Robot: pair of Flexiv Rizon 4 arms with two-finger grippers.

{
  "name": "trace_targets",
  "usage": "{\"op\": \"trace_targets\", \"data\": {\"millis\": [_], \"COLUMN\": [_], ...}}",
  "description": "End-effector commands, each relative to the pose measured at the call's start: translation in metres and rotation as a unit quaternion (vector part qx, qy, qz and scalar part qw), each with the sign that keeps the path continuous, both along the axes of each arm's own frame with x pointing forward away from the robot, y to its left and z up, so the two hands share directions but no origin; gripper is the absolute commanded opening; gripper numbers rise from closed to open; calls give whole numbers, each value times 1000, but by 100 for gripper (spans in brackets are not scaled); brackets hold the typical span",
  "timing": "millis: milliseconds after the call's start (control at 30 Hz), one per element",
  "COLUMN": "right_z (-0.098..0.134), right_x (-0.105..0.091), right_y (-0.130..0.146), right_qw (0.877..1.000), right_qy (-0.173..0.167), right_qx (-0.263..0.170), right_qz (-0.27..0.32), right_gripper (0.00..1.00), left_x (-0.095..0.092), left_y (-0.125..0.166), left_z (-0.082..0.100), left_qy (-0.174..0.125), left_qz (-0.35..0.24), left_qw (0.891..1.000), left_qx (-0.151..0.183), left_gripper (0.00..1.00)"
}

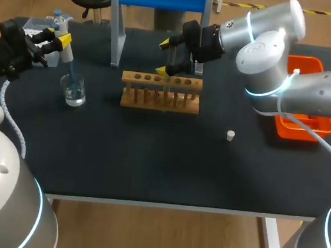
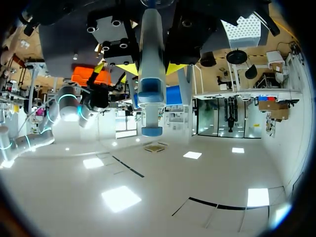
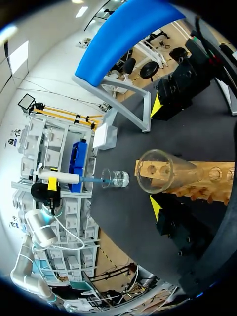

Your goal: Invert the test tube, pick up the pipette, mount the tip to pipette, aspirate from beaker and dispense into the tube, eject the tip, return the pipette, and cap with the stopper.

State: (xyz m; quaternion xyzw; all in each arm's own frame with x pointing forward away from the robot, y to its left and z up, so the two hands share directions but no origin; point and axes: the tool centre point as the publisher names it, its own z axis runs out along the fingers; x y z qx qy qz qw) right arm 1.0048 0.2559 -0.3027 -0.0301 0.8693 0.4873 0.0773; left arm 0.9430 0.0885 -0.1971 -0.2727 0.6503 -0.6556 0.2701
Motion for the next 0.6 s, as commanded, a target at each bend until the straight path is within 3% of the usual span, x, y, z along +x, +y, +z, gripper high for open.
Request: {"op": "trace_targets", "data": {"millis": [33, 400, 600], "right_z": [0, 0, 0], "right_x": [0, 0, 0], "right_y": [0, 0, 0], "right_qw": [1000, 1000, 1000], "right_qy": [0, 0, 0], "right_qx": [-1, -1, -1], "right_qz": [0, 0, 0], "right_gripper": [100, 100, 100], "left_x": [0, 0, -3], "left_y": [-1, -1, -4], "left_z": [0, 0, 22], "left_qy": [0, 0, 3], "left_qz": [1, 1, 3], "left_qw": [1000, 1000, 1000], "left_qx": [0, 0, 25], "left_gripper": [0, 0, 0]}}
